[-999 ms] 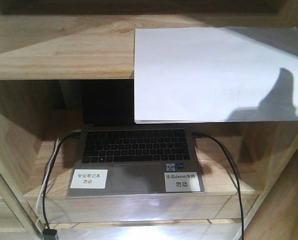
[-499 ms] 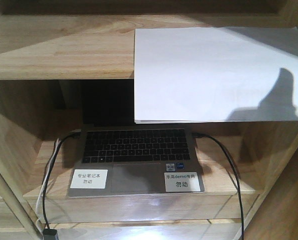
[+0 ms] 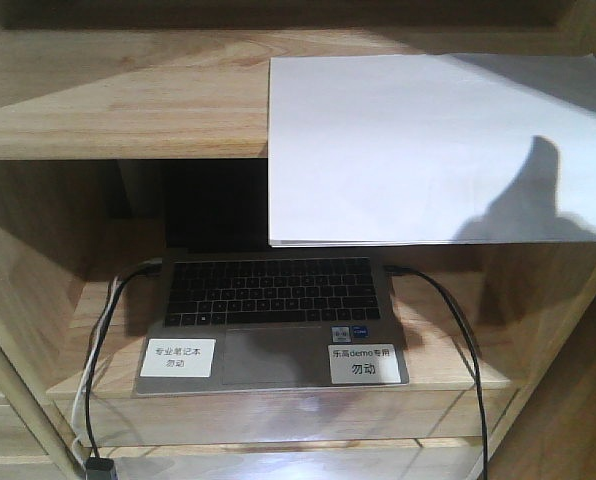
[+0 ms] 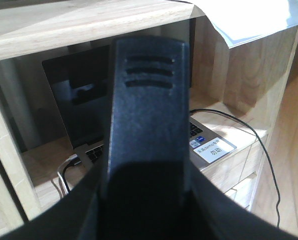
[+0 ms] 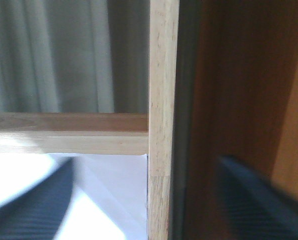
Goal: Grab stapler and paper to desk for stapling
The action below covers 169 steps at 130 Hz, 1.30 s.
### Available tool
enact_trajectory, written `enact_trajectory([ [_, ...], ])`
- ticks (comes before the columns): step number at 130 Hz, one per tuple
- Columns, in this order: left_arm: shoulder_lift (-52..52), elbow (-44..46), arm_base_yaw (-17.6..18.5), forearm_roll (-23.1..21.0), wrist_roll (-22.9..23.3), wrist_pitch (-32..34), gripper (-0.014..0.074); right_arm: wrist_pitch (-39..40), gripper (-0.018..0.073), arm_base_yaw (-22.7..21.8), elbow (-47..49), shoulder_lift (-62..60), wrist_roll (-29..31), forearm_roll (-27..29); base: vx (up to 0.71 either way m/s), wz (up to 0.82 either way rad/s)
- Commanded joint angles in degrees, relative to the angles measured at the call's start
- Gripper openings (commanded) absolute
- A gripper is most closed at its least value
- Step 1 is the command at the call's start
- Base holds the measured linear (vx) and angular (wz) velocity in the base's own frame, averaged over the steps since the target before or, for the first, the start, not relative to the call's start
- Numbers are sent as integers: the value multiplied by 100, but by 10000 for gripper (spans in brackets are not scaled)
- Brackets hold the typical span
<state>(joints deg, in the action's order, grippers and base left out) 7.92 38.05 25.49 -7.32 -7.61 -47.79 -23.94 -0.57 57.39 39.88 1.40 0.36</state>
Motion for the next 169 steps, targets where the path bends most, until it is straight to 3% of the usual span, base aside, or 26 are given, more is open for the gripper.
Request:
enact_trajectory([
  [1,88,169,21,-86,-4,656,-6,483,727,-6,159,32,-69,9,0,0],
  [10,88,169,21,-86,-4,656,-6,516,724,-6,159,32,-503,83,0,0],
  [18,88,169,21,-86,-4,656,-6,582,716,-6,159,32,-1335,91,0,0],
  [19,88,169,21,-86,-4,656,-6,597,715,-6,159,32,-1688,84,0,0],
  [28,88,169,21,-86,-4,656,-6,682,710,-6,159,24,-2774,72,0,0],
  [29,88,169,21,-86,-4,656,-6,708,708,-6,159,24,-3234,58,0,0],
  [34,88,169,21,-86,-4,656,-6,729,706,-6,159,24,-3880,51,0,0],
  [35,88,169,21,-86,-4,656,-6,734,706,-6,159,24,-4386,38,0,0],
  [38,88,169,21,-86,-4,656,-6,734,705,-6,159,24,-4727,28,0,0],
  [39,88,169,21,-86,-4,656,-6,743,704,-6,159,19,-5231,-36,0,0],
  [48,88,169,21,-86,-4,656,-6,771,703,-6,159,13,-6551,-169,0,0],
  [49,88,169,21,-86,-4,656,-6,785,701,-6,159,13,-7020,-225,0,0],
  [61,88,169,21,-86,-4,656,-6,1016,694,1,159,-18,-8669,-529,0,0],
  [71,88,169,21,-86,-4,656,-6,1712,685,1,47,-78,-9329,-875,0,0],
  [97,88,169,21,-86,-4,656,-6,3145,650,1,-663,-427,-10158,-1512,0,0],
  [152,88,169,21,-86,-4,656,-6,3223,627,31,-2699,-2116,-10200,-1589,0,0],
  [169,88,169,21,-86,-4,656,-6,3201,617,583,-3314,-2521,-10200,-1595,0,0],
])
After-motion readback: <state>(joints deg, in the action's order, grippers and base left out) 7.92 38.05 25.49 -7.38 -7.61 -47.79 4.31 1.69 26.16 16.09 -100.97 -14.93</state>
